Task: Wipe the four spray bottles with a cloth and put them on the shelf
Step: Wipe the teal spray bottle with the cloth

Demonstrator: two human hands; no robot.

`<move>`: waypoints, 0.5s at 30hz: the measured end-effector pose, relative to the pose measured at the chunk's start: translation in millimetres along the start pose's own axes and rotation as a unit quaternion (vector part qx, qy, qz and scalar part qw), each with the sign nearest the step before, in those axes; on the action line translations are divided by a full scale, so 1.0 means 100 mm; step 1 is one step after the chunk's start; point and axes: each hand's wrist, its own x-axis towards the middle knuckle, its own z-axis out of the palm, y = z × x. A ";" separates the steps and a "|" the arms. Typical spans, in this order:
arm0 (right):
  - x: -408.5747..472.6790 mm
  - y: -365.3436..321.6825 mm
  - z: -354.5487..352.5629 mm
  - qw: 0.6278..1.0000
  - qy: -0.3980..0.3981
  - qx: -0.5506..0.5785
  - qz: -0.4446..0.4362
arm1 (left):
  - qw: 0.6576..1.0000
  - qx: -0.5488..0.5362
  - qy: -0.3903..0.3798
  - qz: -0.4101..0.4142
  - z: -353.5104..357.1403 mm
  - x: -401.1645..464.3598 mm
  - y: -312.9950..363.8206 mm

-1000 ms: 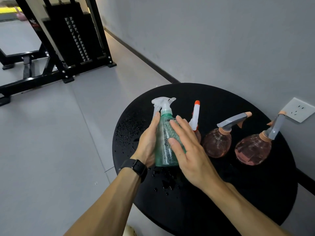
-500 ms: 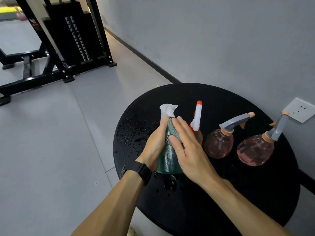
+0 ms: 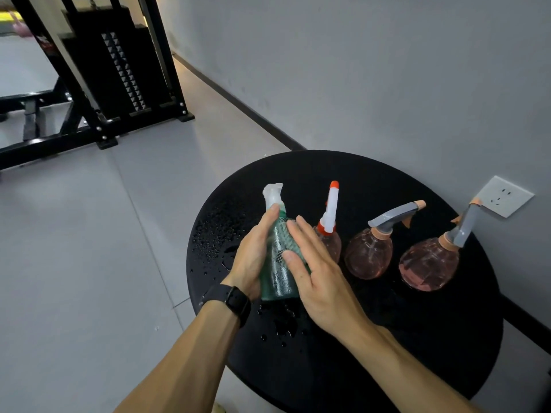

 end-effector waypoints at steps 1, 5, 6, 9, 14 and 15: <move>0.03 -0.01 0.00 1.000 0.004 0.002 0.001 | 1.000 0.007 0.001 0.000 0.00 -0.01 -0.01; 0.17 -0.03 -0.05 1.000 0.023 -0.004 0.007 | 0.998 0.044 0.028 -0.036 0.02 0.00 -0.03; 0.20 -0.02 -0.07 1.000 0.030 -0.005 0.006 | 0.997 0.050 0.027 -0.044 0.03 0.00 -0.02; 0.28 -0.01 -0.10 0.999 0.042 0.003 0.011 | 0.997 0.041 0.026 -0.053 0.06 0.00 0.01; 0.27 -0.02 -0.06 0.999 0.019 -0.032 0.002 | 0.996 0.049 0.073 -0.027 0.08 -0.03 0.03; 0.25 -0.02 -0.06 0.999 0.012 -0.037 0.001 | 0.996 0.045 0.079 -0.021 0.07 -0.02 0.03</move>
